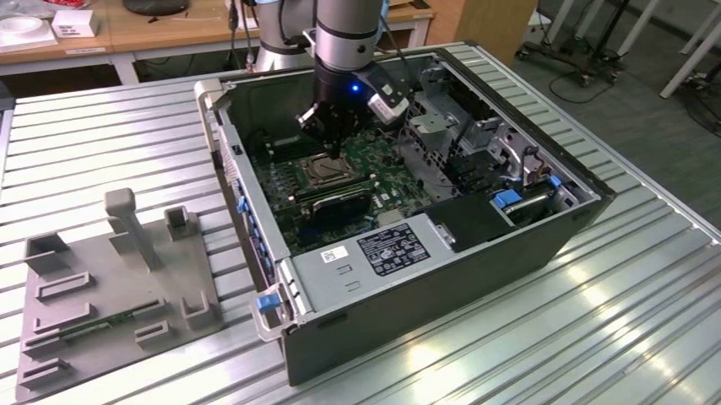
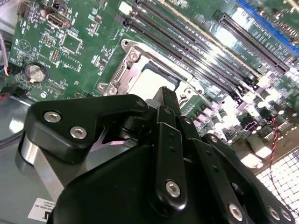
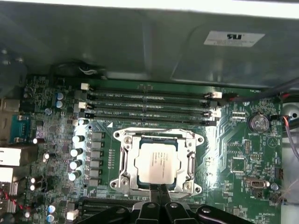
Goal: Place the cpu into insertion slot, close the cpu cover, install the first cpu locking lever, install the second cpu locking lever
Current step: 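Install the second cpu locking lever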
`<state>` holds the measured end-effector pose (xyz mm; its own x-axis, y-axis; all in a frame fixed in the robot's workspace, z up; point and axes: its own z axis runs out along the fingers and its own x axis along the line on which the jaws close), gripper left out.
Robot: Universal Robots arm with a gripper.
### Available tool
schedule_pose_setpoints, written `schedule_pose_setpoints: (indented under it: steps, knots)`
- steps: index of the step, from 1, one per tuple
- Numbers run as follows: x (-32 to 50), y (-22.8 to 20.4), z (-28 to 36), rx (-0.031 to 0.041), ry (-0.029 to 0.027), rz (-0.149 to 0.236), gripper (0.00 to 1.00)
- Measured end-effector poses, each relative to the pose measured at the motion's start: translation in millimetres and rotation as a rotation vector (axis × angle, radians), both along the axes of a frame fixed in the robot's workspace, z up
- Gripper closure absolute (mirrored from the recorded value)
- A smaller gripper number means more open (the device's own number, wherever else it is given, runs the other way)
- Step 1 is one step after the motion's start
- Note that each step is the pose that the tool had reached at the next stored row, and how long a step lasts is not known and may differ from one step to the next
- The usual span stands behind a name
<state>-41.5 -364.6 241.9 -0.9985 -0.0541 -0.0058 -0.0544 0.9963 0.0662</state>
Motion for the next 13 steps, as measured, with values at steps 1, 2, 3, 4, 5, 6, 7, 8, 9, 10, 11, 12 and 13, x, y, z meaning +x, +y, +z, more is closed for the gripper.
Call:
schedule_pose_setpoints:
  steps: [1,2,3,4,5,6,7,8,9,10,11,12,13]
  knots:
    - [0.0,-1.0,0.0,0.0003,0.0000,0.000,0.89]
    - [0.0,-2.1,0.0,0.0004,0.0000,0.000,0.89]
    - [0.0,-3.2,0.1,0.0006,0.0001,0.000,0.89]
    - [0.0,-4.5,0.0,0.0009,0.0001,0.000,0.89]
    - [0.0,-5.9,0.0,0.0010,0.0001,0.000,0.89]
    - [0.0,-7.4,0.0,0.0012,0.0001,0.000,0.89]
    - [0.0,-8.8,0.0,0.0013,0.0000,0.000,0.89]
    - [0.0,-10.1,0.0,0.0014,0.0000,0.000,0.89]
    - [0.0,-11.5,0.0,0.0015,0.0001,0.000,0.89]
    - [0.0,-12.9,0.0,0.0016,0.0001,0.000,0.89]
    - [0.0,-14.2,0.1,0.0016,0.0001,0.000,0.89]
    - [0.0,-15.4,0.0,0.0017,0.0001,0.000,0.89]
    - [0.0,-16.5,0.0,0.0018,0.0001,0.000,0.89]
